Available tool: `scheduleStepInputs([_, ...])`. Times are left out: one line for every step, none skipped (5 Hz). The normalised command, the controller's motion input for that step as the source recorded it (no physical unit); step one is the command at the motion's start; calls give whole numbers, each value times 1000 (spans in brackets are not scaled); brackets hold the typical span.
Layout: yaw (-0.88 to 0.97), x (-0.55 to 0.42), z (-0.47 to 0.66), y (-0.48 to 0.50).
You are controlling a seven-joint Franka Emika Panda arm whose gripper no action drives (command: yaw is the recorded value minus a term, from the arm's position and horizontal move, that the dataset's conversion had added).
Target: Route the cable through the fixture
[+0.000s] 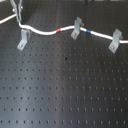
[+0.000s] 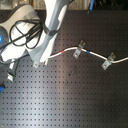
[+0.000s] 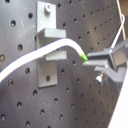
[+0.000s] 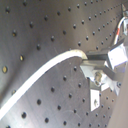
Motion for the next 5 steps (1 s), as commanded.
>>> scheduleStepInputs([0,111,0,-322])
scheduleStepInputs([14,236,-9,-345])
scheduleStepInputs([129,-36,9,-19])
scheduleStepInputs([223,-261,230,28])
scheduleStepInputs([200,-175,163,32])
